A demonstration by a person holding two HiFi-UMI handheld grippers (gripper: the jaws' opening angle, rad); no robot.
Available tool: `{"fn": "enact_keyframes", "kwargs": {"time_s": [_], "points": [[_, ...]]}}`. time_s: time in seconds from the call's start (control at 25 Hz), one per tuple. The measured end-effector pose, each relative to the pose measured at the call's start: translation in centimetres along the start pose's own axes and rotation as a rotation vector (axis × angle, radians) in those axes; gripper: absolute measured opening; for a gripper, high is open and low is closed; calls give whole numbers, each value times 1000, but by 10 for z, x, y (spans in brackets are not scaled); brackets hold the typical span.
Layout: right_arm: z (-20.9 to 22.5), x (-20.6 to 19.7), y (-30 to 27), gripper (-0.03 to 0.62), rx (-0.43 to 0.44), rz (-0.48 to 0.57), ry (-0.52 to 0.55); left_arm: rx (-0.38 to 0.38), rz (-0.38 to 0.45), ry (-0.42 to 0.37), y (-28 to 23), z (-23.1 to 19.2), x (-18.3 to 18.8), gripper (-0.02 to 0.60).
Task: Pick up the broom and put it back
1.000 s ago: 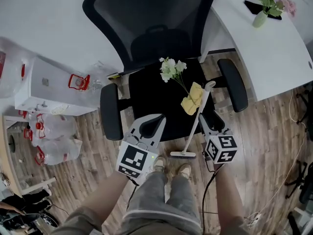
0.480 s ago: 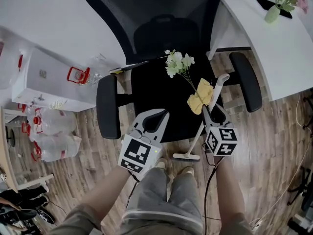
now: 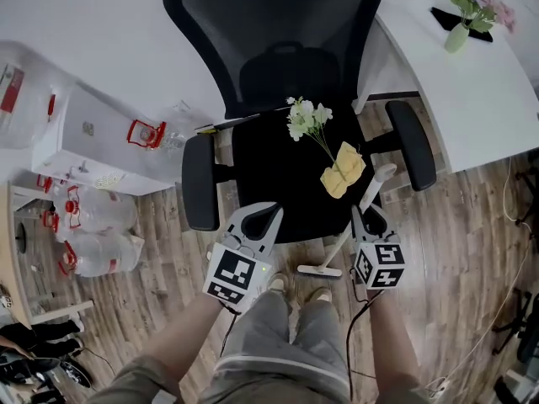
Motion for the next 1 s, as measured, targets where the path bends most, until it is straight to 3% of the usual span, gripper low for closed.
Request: {"fn": "enact_keyframes", "kwargs": {"time_s": [0.24, 0.52, 0.84, 1.0], "points": [[-25, 10, 70, 103, -5, 15, 53, -11, -23, 4, 41, 17, 14, 15], [-52, 49, 152, 103, -19, 30, 188, -21, 23, -9, 86, 34, 66, 15], [-45, 157, 249, 101, -70, 246, 95, -17, 136, -60, 134, 38, 147, 15], [-63, 212, 298, 101, -51, 353, 131, -2, 176, -112, 156, 39, 178, 15]]}}
Point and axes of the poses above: the fingertips, and each gripper's own axes: y backward along the fingers, z to its right, x out of its top, the point moved 2 cm from there along y, backward along the fingers, and after that the axes turned 1 degree about x, right-handed, at the moved point
